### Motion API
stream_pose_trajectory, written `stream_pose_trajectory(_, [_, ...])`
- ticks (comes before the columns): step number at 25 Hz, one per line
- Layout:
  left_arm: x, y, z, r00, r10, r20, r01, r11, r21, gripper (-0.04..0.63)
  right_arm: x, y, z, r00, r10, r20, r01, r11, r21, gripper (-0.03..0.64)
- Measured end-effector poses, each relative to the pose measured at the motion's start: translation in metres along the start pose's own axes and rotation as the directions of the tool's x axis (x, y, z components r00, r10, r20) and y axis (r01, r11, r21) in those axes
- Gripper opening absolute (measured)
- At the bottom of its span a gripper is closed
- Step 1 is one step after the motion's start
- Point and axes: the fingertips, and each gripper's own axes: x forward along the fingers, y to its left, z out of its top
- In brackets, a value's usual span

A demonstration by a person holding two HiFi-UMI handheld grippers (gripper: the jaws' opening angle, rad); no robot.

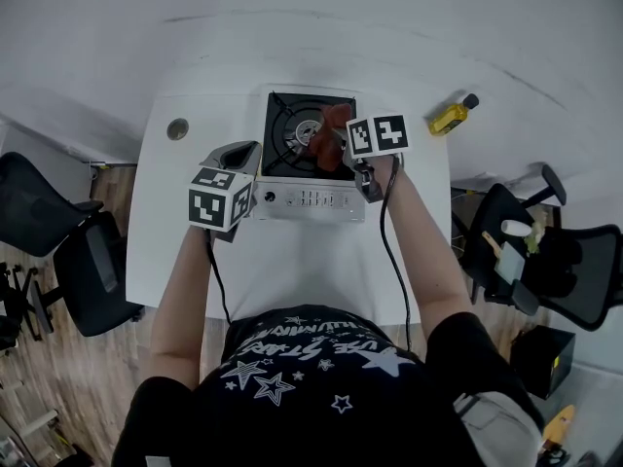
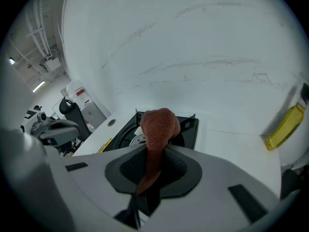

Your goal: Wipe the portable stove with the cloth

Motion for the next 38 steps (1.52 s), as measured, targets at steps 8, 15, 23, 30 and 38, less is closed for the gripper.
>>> stream_pose_trajectory(8, [0.007, -0.014, 0.0, 1.0, -0.004, -0.008, 0.004, 1.0, -0.002, 0.006, -0.011, -0.025, -0.01, 1.0, -0.005, 0.009, 0.005, 0.999, 0.051, 0.06])
stream_pose_trajectory(15, [0.009, -0.024, 0.001, 1.0, 0.001, -0.01, -0.001, 1.0, 0.001, 0.006, -0.021, -0.047, -0.021, 1.0, -0.02, 0.009, 0.019, 0.996, 0.089, 0.06])
stream_pose_trajectory(23, [0.011, -0.04, 0.004, 1.0, 0.003, -0.008, -0.003, 1.0, 0.005, 0.006, -0.037, -0.07, -0.036, 0.999, -0.048, 0.01, 0.047, 0.992, 0.114, 0.06])
stream_pose_trajectory(30, [0.008, -0.047, 0.004, 1.0, 0.009, -0.002, -0.009, 1.0, 0.005, 0.006, -0.048, -0.081, -0.043, 0.997, -0.072, 0.012, 0.07, 0.99, 0.123, 0.06])
stream_pose_trajectory(38, [-0.006, -0.044, 0.009, 0.999, 0.026, 0.028, -0.026, 1.0, 0.002, 0.006, -0.077, -0.059, -0.023, 0.997, -0.05, 0.066, 0.047, 0.998, 0.047, 0.06])
